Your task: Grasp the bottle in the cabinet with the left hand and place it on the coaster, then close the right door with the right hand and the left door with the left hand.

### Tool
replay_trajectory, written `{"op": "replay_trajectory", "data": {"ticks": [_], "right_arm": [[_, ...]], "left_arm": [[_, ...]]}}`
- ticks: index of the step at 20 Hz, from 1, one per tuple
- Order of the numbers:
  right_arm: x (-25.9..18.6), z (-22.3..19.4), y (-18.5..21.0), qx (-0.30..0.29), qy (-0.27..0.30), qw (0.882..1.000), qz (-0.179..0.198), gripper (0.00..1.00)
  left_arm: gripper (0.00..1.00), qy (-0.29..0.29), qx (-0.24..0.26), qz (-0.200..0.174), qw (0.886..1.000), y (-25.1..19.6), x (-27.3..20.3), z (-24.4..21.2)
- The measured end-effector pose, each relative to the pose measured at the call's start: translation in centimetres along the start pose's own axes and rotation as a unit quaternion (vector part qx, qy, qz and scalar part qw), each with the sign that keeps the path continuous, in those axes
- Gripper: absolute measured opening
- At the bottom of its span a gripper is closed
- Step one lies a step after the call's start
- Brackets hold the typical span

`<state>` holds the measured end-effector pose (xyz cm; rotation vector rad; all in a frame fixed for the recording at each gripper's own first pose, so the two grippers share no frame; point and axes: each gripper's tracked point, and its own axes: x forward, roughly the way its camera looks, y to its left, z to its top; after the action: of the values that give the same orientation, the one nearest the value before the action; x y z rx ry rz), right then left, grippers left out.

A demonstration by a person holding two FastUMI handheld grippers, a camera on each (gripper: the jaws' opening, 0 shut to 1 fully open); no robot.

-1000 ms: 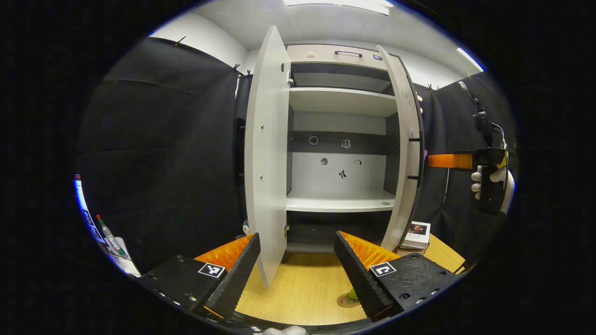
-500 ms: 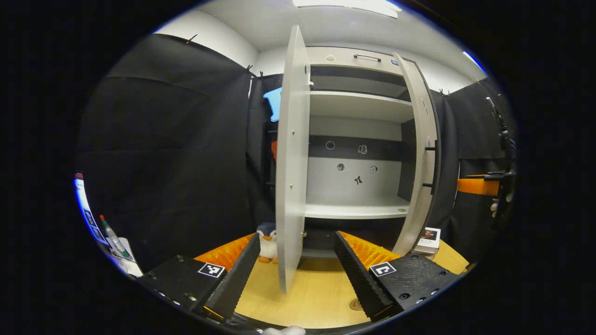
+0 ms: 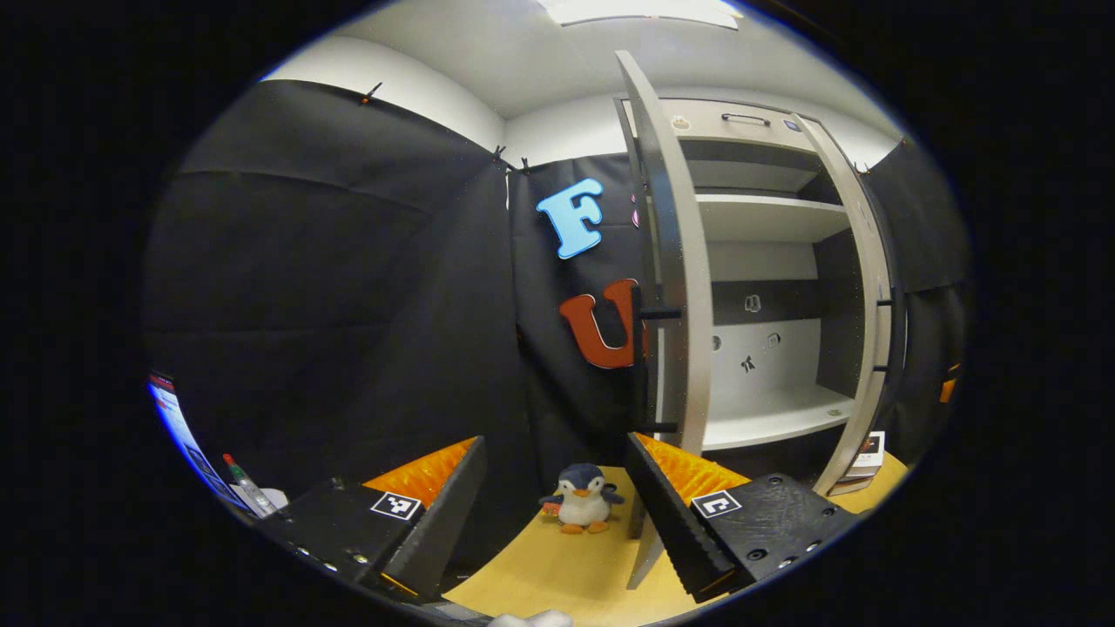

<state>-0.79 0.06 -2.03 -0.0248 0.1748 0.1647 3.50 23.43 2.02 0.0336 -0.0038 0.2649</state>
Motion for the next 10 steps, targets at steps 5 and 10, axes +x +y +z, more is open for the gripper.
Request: {"op": "replay_trajectory", "data": {"ticks": [5, 10], "right_arm": [[-1.6, -0.9, -1.1, 0.000, 0.004, 0.999, -0.034, 0.82], [-1.6, -1.6, -1.4, 0.016, 0.020, 0.999, -0.040, 0.82]], "left_arm": [[0.97, -0.017, -0.007, -0.001, 1.000, 0.2, 3.7, 1.4], [0.99, -0.021, -0.001, -0.005, 1.000, -0.6, 5.0, 1.7]]}}
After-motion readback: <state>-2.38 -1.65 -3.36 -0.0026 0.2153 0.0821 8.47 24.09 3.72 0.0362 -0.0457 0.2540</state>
